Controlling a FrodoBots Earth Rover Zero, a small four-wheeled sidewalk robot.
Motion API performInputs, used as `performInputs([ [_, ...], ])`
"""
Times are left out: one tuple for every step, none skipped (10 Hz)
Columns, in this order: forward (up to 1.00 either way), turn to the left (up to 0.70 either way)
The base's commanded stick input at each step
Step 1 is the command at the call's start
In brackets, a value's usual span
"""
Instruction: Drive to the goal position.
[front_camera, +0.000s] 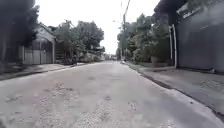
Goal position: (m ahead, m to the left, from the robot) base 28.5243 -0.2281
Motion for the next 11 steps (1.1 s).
performInputs([
  [1.0, 0.0],
  [1.0, 0.0],
  [1.0, -0.1],
  [1.0, -0.37],
  [1.0, -0.38],
  [1.0, -0.37],
  [1.0, -0.24],
  [1.0, -0.1],
  [1.0, 0.0],
  [1.0, 0.0],
  [1.0, 0.0],
])
